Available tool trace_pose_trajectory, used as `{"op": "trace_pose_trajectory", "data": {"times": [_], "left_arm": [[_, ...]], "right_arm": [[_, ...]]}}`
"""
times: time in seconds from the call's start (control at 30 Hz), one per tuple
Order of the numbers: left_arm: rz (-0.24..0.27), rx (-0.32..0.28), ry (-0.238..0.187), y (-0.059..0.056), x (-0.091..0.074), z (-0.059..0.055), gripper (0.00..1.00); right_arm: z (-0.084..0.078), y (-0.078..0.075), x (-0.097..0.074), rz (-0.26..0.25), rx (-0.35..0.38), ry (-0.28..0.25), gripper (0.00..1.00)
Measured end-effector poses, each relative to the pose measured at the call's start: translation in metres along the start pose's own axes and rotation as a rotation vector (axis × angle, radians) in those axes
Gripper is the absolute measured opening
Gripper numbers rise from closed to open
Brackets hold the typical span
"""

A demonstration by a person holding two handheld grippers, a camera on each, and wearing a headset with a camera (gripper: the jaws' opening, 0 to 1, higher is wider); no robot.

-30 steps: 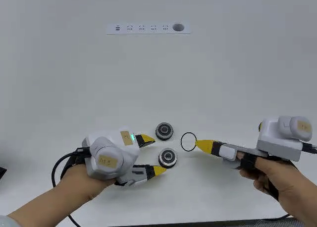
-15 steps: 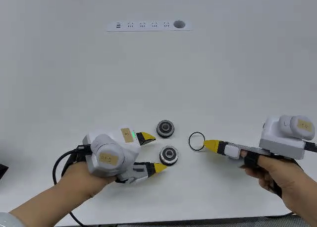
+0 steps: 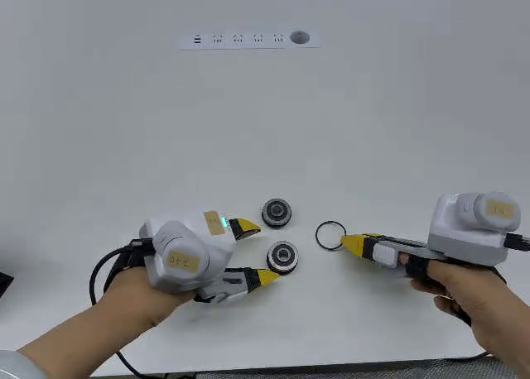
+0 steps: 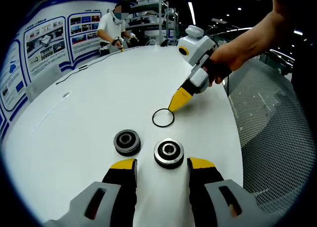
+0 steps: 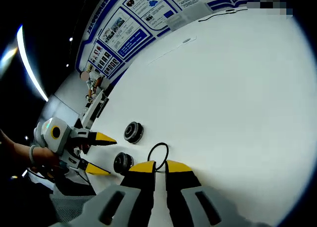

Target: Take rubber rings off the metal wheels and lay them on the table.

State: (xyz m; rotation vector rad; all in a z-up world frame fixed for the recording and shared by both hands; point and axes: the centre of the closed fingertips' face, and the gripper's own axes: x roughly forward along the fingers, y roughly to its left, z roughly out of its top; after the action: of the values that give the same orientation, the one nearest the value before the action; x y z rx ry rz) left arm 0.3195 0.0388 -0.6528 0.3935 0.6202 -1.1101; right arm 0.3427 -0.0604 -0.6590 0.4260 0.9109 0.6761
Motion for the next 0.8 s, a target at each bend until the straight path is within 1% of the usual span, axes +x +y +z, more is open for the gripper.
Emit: {"op": "trace_pose_trajectory", "data": {"times": [0.07, 0.1, 0.13, 0.17, 0.3, 0.4, 0.47, 0.57, 0.8], "left_arm": [[0.0, 0.003, 0.001, -0.0003, 0.0001, 0.0001, 0.41], [-0.001, 0.002, 0.0, -0.0004, 0.0002, 0.0002, 0.41], [-0.001, 0.002, 0.0, -0.0003, 0.0002, 0.0001, 0.41], [0.0, 0.003, 0.001, -0.0002, 0.0002, 0.0001, 0.41], [0.0, 0.004, 0.001, -0.0001, 0.0001, 0.0005, 0.41], [0.0, 0.005, 0.001, -0.0001, 0.0004, 0.0006, 0.41], [-0.001, 0.004, -0.002, -0.0003, 0.0007, 0.0017, 0.41], [-0.002, 0.006, -0.002, -0.0004, 0.0012, 0.0025, 0.4], [-0.006, 0.011, -0.005, -0.0016, 0.0014, 0.0059, 0.36]], "right_arm": [[0.0007, 0.0013, 0.0001, -0.004, -0.033, 0.005, 0.09], [0.0006, -0.0021, -0.0009, -0.01, -0.044, 0.01, 0.1], [0.0006, -0.0051, -0.0019, -0.022, -0.084, 0.019, 0.11], [0.0009, -0.0054, -0.0018, -0.025, -0.106, 0.022, 0.12], [0.0024, -0.0027, -0.0022, -0.036, -0.155, 0.029, 0.18], [0.0039, -0.0027, -0.0027, -0.035, -0.154, 0.027, 0.2], [0.0075, -0.0022, -0.0032, -0.03, -0.131, 0.009, 0.21], [0.0104, -0.0003, -0.0032, -0.027, -0.124, -0.005, 0.22], [0.0087, 0.0034, -0.002, -0.007, -0.123, -0.004, 0.22]]}}
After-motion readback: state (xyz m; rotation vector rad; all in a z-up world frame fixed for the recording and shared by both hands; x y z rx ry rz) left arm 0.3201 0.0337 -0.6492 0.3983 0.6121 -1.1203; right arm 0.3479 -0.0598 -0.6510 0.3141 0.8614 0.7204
